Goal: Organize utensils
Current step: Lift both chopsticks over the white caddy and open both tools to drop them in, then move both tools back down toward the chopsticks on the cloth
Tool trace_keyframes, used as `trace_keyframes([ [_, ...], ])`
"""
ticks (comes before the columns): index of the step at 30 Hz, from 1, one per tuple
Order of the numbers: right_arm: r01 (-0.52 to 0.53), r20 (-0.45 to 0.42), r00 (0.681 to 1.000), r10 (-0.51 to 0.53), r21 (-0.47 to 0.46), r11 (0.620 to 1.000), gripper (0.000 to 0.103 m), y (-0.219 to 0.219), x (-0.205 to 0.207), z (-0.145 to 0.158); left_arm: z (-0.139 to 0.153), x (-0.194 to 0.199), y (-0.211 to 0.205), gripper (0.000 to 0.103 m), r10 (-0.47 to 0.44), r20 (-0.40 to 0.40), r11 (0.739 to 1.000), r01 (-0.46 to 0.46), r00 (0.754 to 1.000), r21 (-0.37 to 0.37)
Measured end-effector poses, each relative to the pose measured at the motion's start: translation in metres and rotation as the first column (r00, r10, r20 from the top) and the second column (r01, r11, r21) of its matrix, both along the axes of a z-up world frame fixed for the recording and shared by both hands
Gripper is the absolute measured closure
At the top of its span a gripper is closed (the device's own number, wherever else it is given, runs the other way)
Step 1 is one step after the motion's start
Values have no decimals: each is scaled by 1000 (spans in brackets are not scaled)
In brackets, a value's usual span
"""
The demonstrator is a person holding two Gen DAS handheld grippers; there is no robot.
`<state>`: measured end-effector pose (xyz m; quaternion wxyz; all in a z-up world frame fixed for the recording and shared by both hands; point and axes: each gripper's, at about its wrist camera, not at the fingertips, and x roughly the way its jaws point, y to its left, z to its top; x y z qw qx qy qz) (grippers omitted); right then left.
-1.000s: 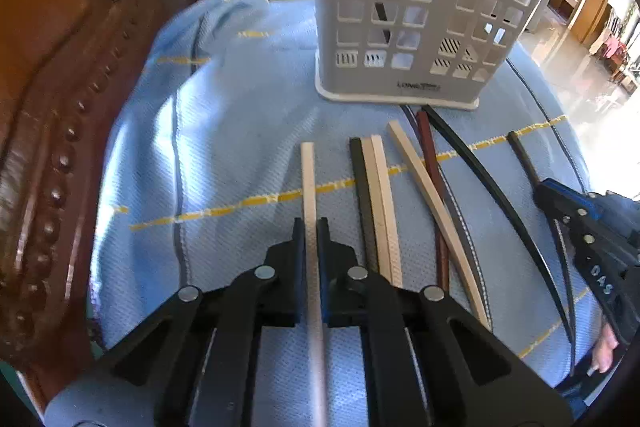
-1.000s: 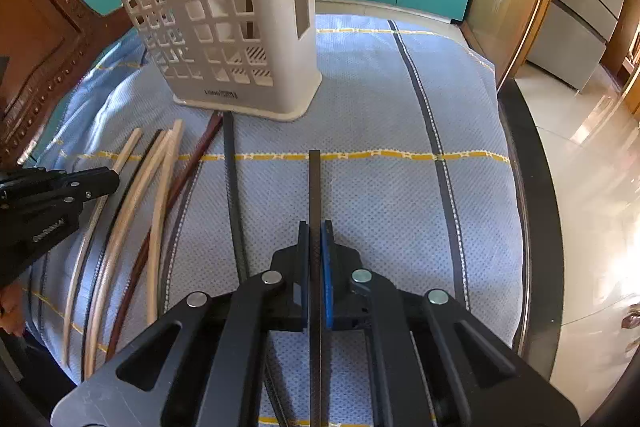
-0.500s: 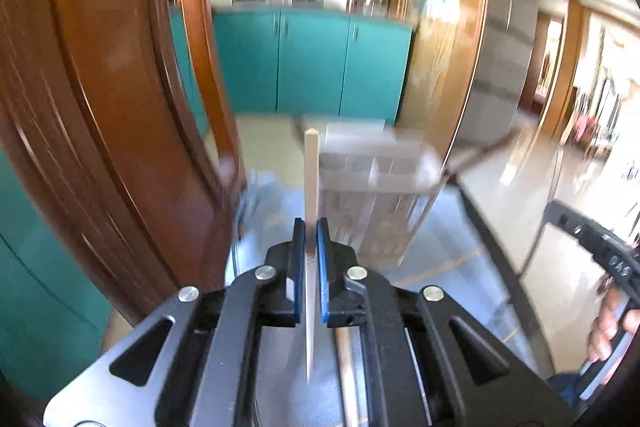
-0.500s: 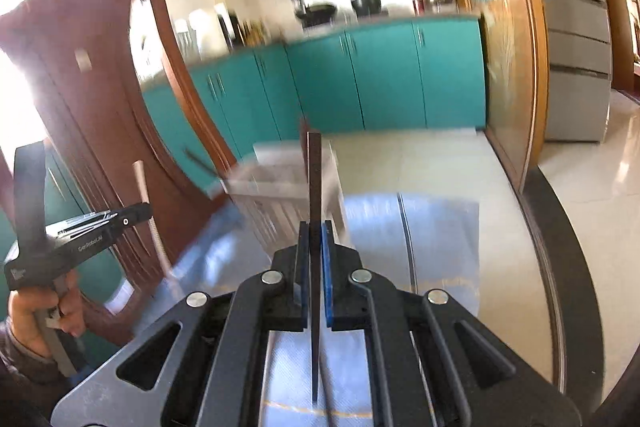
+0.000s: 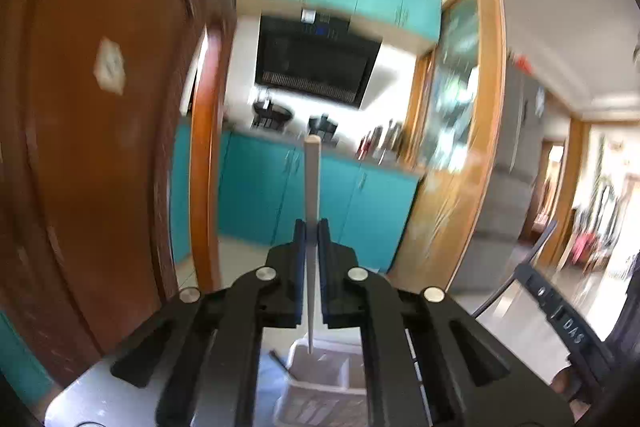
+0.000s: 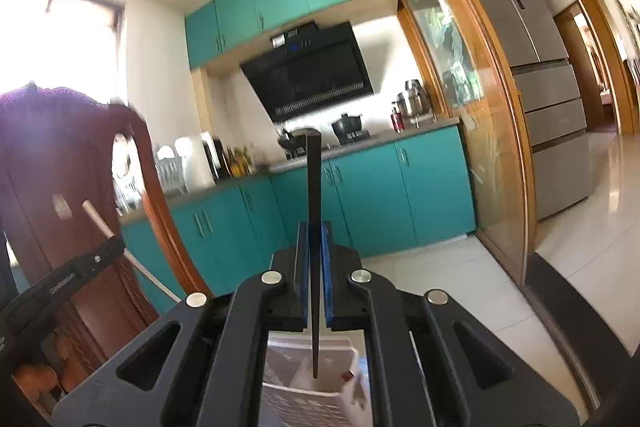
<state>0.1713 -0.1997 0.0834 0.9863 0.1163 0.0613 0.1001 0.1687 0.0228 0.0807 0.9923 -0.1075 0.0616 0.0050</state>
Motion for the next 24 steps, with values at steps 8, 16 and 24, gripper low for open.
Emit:
trace_keyframes([
  [8,-24,-90,996,20,-48,999,96,5,8,-26,-36,27,-1,96,-6,-151,999,13,988,44],
  [16,-35,-107,994,28,-59,998,90,3,-7,-27,-39,15,-2,96,-7,-173,997,20,985,75],
  [24,-61,-44,997,59,-61,996,78,-9,-37,-23,-35,2,-5,96,-4,-148,993,21,989,113],
])
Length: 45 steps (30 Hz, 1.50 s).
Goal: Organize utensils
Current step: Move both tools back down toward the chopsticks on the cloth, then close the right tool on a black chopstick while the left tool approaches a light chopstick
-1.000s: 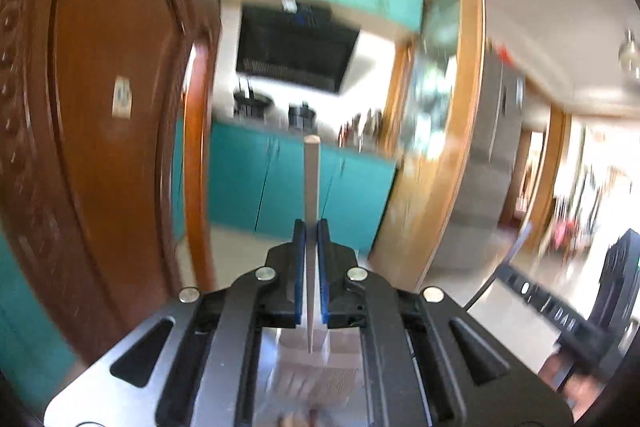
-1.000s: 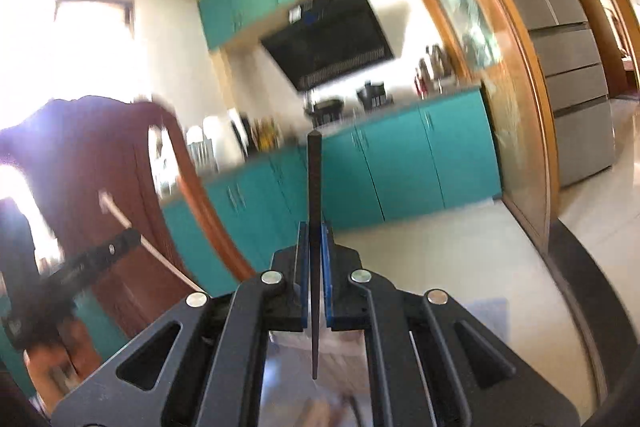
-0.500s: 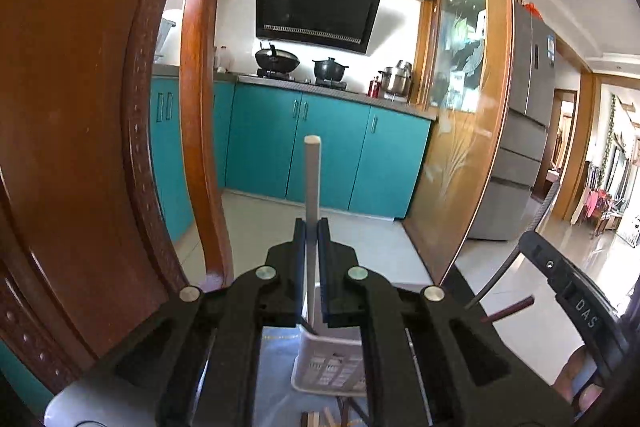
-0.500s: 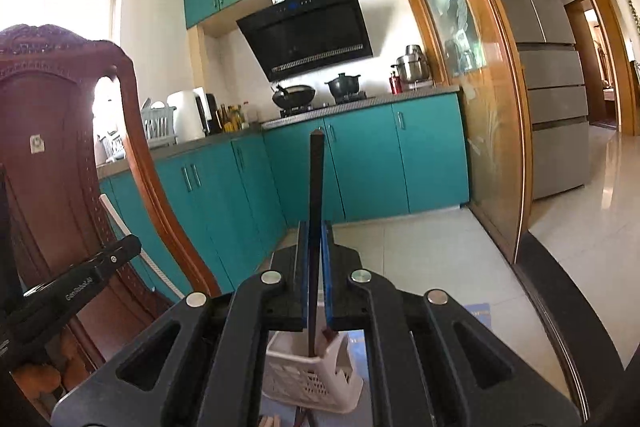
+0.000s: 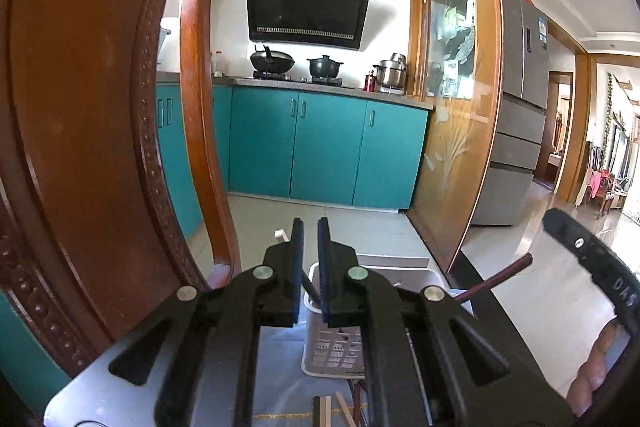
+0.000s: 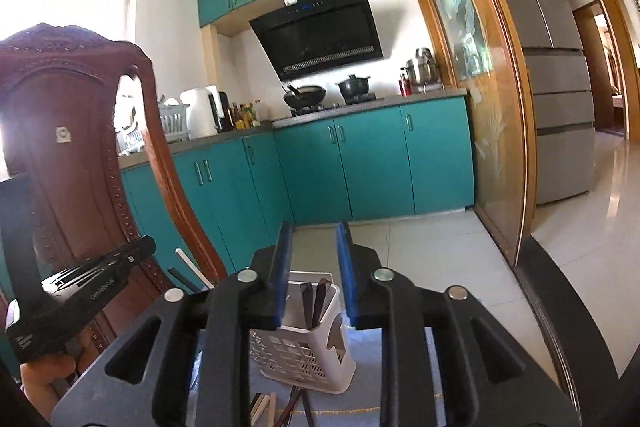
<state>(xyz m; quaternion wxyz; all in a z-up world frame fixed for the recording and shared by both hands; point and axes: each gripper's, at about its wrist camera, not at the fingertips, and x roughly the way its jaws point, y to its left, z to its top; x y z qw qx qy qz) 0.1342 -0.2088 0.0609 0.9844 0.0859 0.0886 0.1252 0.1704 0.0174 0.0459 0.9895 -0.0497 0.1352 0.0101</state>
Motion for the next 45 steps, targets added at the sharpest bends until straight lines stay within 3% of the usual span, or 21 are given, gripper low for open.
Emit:
trace_keyframes([
  [3,16,10,1000,-17,35,999,78,-17,-11,-7,-2,-14,6,96,7,16,1000,-7,1000,1],
  [5,8,-35,999,-6,75,997,77,-30,-12,-19,-4,-22,12,92,4,14,1000,-4,1000,-15],
  [8,-3,-220,975,26,103,995,76,-45,4,-52,-15,-26,23,84,-46,-45,997,43,998,-59],
  [10,-9,-359,933,32,66,998,76,-42,21,-75,-25,-25,30,84,-76,-97,993,66,992,-97],
  [13,-79,-552,834,20,-83,993,76,-10,45,-115,-45,-14,34,81,-121,-221,988,95,968,-125],
  [15,-130,-624,781,15,-140,982,76,11,52,-137,-64,-5,28,81,-124,-322,990,97,938,-100],
  [17,-181,-678,735,19,-169,969,76,30,57,-155,-92,9,18,81,-121,-469,993,107,875,-56],
  [19,-214,-709,705,19,-187,959,76,45,59,-169,-114,16,14,81,-114,-558,993,110,822,-41],
  [21,-240,-731,683,12,-209,948,76,56,58,-182,-141,22,10,81,-142,-644,989,126,752,-72],
  [24,-248,-739,674,-2,-229,941,76,62,57,-190,-158,22,2,79,-179,-691,982,172,701,-80],
  [28,-262,-748,663,-22,-259,930,84,67,53,-190,-171,20,-5,77,-170,-715,979,198,678,-45],
  [31,-281,-764,644,-34,-278,918,90,67,49,-190,-176,18,-8,77,-147,-725,979,205,673,-8],
  [35,-277,-776,628,-56,-290,916,90,61,44,-189,-173,24,-11,79,-132,-733,978,208,668,13],
  [42,-244,-756,651,-67,-291,925,88,53,49,-184,-174,32,4,79,-89,-735,985,169,672,34],
  [45,-246,-751,658,-59,-288,926,84,53,48,-183,-181,35,9,79,-97,-744,986,166,661,19],
])
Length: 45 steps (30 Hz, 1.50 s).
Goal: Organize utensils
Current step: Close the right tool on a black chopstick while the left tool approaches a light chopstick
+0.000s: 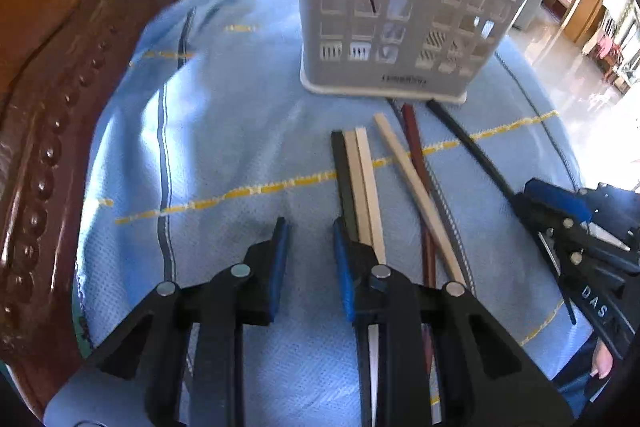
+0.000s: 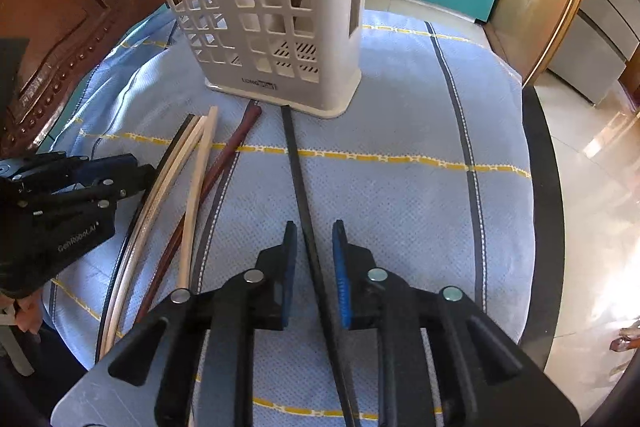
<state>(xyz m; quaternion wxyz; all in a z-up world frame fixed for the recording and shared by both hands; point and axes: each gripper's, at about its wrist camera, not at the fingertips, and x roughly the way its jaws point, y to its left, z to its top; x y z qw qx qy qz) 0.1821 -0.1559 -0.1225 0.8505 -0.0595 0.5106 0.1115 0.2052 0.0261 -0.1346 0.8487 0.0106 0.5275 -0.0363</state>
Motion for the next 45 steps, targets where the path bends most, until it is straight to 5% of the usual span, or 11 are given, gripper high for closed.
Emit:
trace_keyframes([
  [4,-43,-17,999,42,-47,998,88,8,-3,-5,4,2,5,79,3,6,1000,-3,1000,-19],
  [6,-101,-54,994,99,-20,995,96,12,-7,-5,8,-1,6,79,1,13,1000,-1,1000,-25],
  [10,-178,-73,981,178,11,984,97,16,-20,-4,17,-9,4,79,-9,23,999,9,1000,-33],
  [13,-176,-20,984,177,39,984,87,18,-22,1,19,-13,4,79,-19,22,999,19,1000,-38],
  [15,-156,4,988,156,67,986,70,17,-21,5,15,-15,-1,79,-31,18,999,32,999,-44],
  [25,-70,18,997,69,28,997,69,13,-12,-7,10,-11,-22,78,-49,17,998,49,999,-36],
  [27,-72,28,997,73,-12,997,72,17,-13,-8,10,-13,-24,78,-46,21,998,47,999,-36],
  [30,-60,20,998,61,-41,997,96,17,-14,-9,7,-14,-25,78,-57,24,997,58,998,-49],
  [35,-35,11,999,36,-91,995,97,4,-11,-7,2,-24,-36,78,-84,19,996,85,996,-19],
  [45,-16,-20,1000,16,-14,1000,97,-9,-8,-4,8,-26,-43,84,-80,38,996,81,996,-47],
])
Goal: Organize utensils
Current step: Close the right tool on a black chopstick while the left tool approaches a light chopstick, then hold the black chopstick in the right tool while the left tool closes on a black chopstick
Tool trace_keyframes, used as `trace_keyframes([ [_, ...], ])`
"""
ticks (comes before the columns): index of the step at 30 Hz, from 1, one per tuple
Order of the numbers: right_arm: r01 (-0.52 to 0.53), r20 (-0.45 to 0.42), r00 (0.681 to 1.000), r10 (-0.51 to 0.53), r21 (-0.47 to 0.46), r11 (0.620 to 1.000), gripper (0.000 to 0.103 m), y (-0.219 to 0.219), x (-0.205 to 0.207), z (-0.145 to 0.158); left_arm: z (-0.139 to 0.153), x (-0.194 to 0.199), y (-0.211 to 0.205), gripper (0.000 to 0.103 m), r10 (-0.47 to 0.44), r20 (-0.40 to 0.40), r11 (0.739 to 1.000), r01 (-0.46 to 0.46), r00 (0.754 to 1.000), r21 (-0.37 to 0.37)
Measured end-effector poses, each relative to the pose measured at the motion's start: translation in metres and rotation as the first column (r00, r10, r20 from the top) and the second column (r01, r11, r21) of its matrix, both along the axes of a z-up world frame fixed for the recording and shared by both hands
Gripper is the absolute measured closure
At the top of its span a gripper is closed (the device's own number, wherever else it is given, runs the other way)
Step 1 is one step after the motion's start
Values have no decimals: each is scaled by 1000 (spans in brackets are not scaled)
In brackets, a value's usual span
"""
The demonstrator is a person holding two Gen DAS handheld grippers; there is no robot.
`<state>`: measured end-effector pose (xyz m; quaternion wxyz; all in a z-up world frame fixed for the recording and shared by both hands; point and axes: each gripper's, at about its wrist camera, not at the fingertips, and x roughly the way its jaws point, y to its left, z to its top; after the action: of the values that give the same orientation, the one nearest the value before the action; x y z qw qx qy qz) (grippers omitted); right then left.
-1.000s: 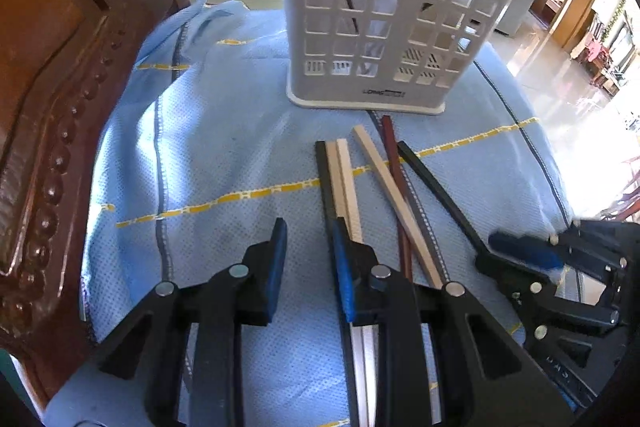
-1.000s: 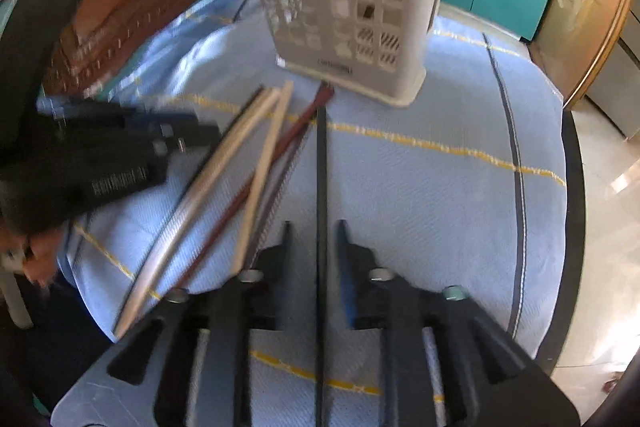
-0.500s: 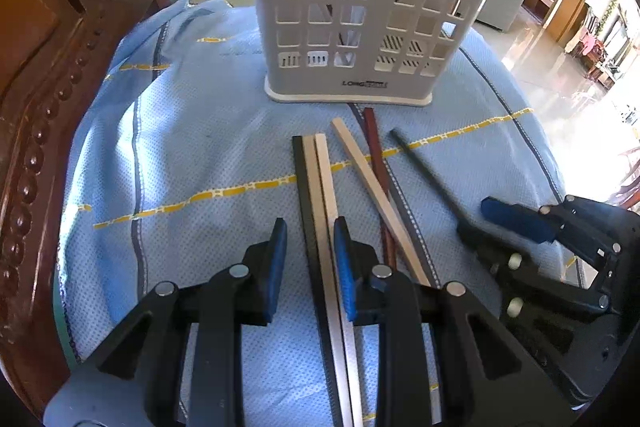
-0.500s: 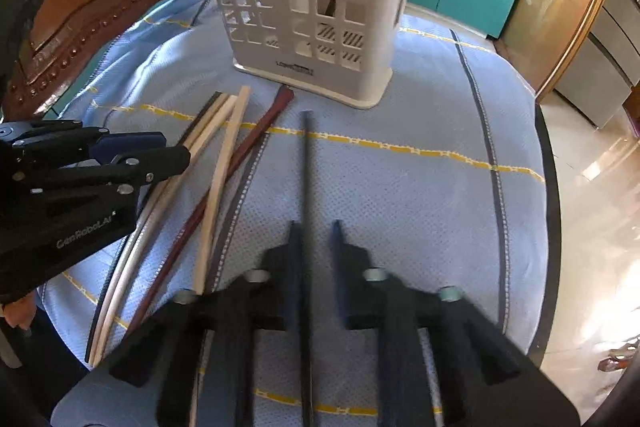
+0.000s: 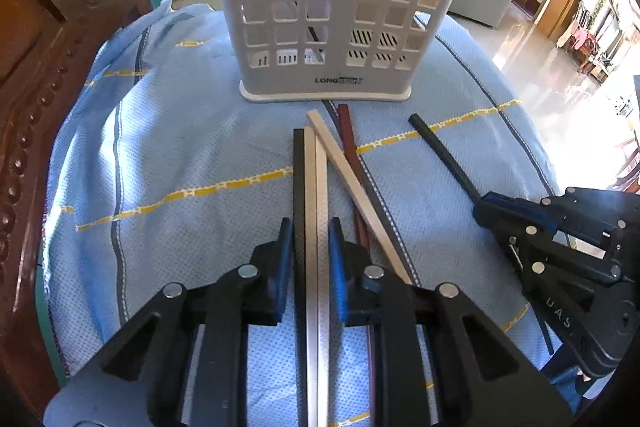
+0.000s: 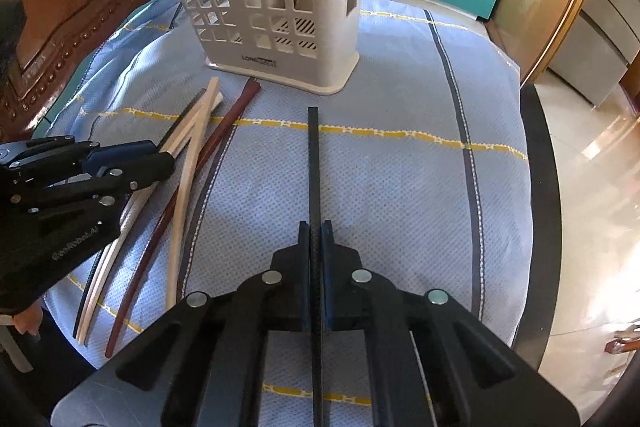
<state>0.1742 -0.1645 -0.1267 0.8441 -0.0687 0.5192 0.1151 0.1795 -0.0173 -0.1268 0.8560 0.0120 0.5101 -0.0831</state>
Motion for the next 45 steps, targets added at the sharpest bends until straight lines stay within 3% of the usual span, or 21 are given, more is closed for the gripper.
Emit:
trace_keyframes([
  [11,38,-15,999,-37,51,998,95,-6,1,2,27,-7,29,83,50,32,997,-48,998,-66],
  [19,48,-9,999,-47,58,997,95,-6,2,1,17,-3,45,76,118,-17,992,-118,993,-39],
  [28,47,42,998,-49,51,998,94,0,6,-1,1,2,41,71,108,-43,994,-108,993,8],
  [32,36,56,998,-38,31,999,85,7,6,-1,1,1,36,69,111,-34,994,-110,993,26],
  [41,40,68,997,-40,10,999,84,10,6,-2,0,1,25,69,104,-25,994,-103,994,39],
  [45,48,94,995,-44,-35,998,74,14,4,-3,1,0,26,68,104,-23,994,-103,994,44],
])
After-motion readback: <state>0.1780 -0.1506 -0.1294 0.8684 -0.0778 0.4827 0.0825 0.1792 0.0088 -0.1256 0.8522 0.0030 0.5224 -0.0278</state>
